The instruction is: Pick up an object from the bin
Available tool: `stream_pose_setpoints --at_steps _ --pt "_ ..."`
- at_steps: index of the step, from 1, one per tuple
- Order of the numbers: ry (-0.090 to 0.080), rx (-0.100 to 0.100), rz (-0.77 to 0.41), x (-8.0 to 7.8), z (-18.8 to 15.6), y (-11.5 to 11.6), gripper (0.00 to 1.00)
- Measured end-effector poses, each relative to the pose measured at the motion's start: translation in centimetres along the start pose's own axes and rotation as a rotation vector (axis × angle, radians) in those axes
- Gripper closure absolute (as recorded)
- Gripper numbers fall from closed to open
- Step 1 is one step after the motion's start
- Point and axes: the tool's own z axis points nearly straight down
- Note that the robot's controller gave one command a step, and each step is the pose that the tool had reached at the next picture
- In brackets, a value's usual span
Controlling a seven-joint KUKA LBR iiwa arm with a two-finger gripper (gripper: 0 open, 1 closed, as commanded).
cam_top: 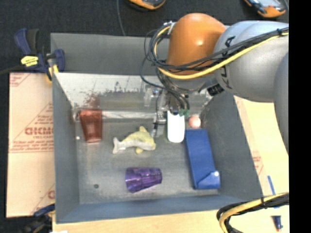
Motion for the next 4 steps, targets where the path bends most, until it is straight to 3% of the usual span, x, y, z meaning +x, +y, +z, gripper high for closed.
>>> stream_pose_setpoints --at_steps 1,2,3,4 --pt "-0.007 -0.001 0.001 -0.1 -0.5 0.0 0.00" --pt "-0.011 0.000 -0.002 1.3 6.7 -5.9 0.00" --pt "-0.020 0.000 -0.104 2.0 14.4 -6.0 0.00" --pt "-0.018 0.004 -0.257 1.0 12.7 -2.4 0.00"
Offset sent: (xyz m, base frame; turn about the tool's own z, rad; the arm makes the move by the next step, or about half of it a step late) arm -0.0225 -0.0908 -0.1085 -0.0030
